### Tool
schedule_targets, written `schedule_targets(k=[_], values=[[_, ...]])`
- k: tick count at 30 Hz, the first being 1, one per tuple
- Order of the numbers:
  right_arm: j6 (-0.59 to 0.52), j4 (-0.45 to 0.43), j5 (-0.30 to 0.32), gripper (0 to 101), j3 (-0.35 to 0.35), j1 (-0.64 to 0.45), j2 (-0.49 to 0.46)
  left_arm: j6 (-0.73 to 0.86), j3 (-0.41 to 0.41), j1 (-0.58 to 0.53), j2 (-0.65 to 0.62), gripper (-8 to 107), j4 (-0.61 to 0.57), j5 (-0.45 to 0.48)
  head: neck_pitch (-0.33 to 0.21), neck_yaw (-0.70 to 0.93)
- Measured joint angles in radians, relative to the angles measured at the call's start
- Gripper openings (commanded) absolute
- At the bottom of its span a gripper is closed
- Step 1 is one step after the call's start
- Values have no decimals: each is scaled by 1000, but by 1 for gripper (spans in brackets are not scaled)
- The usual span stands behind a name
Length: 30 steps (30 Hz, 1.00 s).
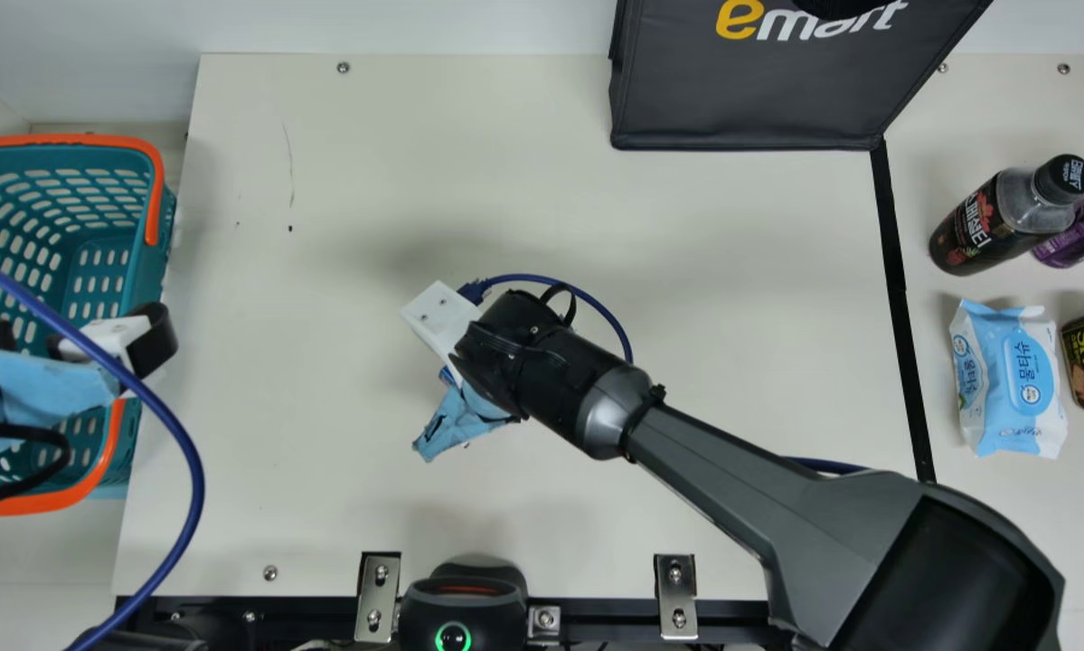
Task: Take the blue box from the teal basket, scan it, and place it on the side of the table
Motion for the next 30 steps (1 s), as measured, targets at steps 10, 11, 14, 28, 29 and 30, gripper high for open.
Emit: schedule_targets(k=[10, 11, 14, 28, 29, 30], values=[[12, -2, 16, 0, -15, -1, -5, 0, 0, 0, 0, 90, 0, 0, 0, 0], [13, -3, 18, 0, -16, -1, -5, 0, 0, 0, 0, 90, 0, 0, 0, 0], [16, -4, 21, 0, -18, -1, -6, 0, 0, 0, 0, 90, 0, 0, 0, -38], [27, -6, 29, 0, -22, -2, -10, 0, 0, 0, 0, 90, 0, 0, 0, -339], [27, -6, 29, 0, -22, -2, -10, 0, 0, 0, 0, 90, 0, 0, 0, -347], [27, -6, 29, 0, -22, -2, -11, 0, 0, 0, 0, 90, 0, 0, 0, -347]])
